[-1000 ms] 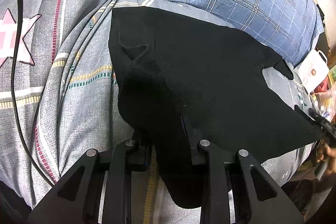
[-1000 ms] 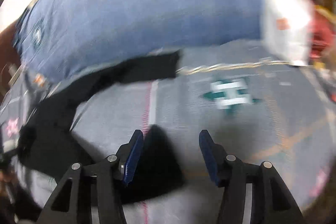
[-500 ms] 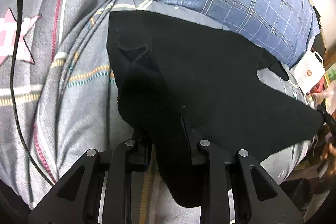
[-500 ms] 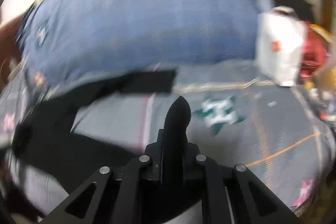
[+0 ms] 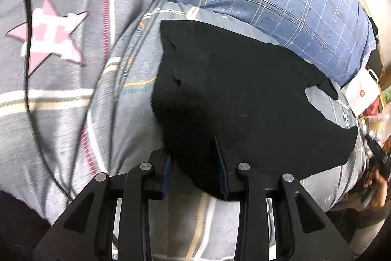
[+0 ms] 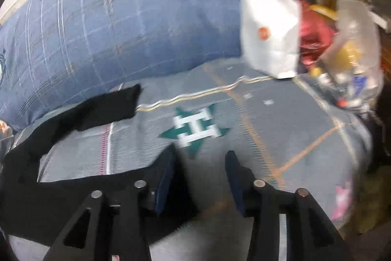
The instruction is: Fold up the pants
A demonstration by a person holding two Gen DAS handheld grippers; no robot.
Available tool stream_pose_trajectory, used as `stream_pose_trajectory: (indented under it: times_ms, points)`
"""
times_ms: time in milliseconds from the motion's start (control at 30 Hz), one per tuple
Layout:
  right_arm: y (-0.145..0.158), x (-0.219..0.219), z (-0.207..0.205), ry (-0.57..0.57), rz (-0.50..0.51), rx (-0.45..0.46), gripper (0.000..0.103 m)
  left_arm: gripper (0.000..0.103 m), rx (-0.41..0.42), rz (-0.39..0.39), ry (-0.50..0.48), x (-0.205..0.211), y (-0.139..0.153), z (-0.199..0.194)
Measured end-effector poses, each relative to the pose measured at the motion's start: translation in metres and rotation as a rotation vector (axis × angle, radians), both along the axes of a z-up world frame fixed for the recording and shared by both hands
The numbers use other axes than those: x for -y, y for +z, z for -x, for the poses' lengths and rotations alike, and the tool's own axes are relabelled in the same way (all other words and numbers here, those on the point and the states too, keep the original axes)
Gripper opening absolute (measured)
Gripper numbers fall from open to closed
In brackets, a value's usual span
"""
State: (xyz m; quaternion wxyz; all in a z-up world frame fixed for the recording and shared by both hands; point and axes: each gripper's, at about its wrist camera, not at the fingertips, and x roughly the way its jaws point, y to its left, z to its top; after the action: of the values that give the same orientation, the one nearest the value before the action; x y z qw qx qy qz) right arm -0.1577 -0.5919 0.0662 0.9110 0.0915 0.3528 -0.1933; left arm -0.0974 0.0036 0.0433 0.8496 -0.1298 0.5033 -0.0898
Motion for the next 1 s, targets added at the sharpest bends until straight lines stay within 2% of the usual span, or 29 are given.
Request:
stream_pose_trajectory:
  times_ms: [100, 200, 300, 367, 400, 433, 567, 633, 700, 767, 833, 900, 1000]
  points:
    - [-0.016, 0.007, 0.01, 0.012, -0.087, -0.045, 0.049, 0.03, 0.031, -0.037, 0.037, -0.008, 0.005, 0.009]
    - [-0.044, 0.002, 0.004, 0.039, -0.142, -0.105, 0.049, 0.03, 0.034, -0.039, 0.055, -0.015, 0.007, 0.012]
    - [-0.061, 0.0, -0.005, 0.074, -0.258, -0.063, 0.046, 0.03, 0.034, -0.04, 0.075, -0.021, 0.011, 0.014]
    - [-0.06, -0.003, -0.008, 0.082, -0.27, -0.024, 0.012, 0.031, 0.04, -0.031, 0.092, -0.026, 0.014, 0.015]
    - [-0.056, -0.004, -0.007, 0.073, -0.25, -0.016, 0.007, 0.031, 0.043, -0.024, 0.105, -0.028, 0.016, 0.016]
    - [-0.048, -0.005, -0.002, 0.079, -0.235, 0.007, 0.005, 0.031, 0.046, -0.017, 0.112, -0.03, 0.018, 0.018]
    - [-0.025, -0.01, 0.016, 0.039, -0.131, 0.02, 0.005, 0.031, 0.05, -0.029, 0.118, -0.035, 0.016, 0.02]
    - [-0.028, -0.007, 0.014, 0.019, -0.157, -0.003, 0.005, 0.031, 0.053, -0.026, 0.113, -0.031, 0.016, 0.019]
    - [-0.036, -0.001, 0.014, 0.014, -0.197, -0.024, 0.012, 0.031, 0.047, -0.009, 0.101, -0.026, 0.015, 0.016]
    - [-0.046, 0.002, 0.009, -0.01, -0.208, -0.067, 0.03, 0.031, 0.039, 0.01, 0.09, -0.021, 0.015, 0.014]
    - [-0.059, 0.001, 0.003, 0.001, -0.218, -0.112, 0.039, 0.031, 0.032, 0.011, 0.085, -0.019, 0.015, 0.014]
    - [-0.064, -0.002, 0.001, -0.007, -0.177, -0.141, 0.039, 0.031, 0.019, 0.013, 0.084, -0.019, 0.013, 0.015]
    - [-0.044, -0.014, 0.009, -0.039, -0.129, -0.074, 0.039, 0.032, 0.021, 0.022, 0.094, -0.018, 0.013, 0.017]
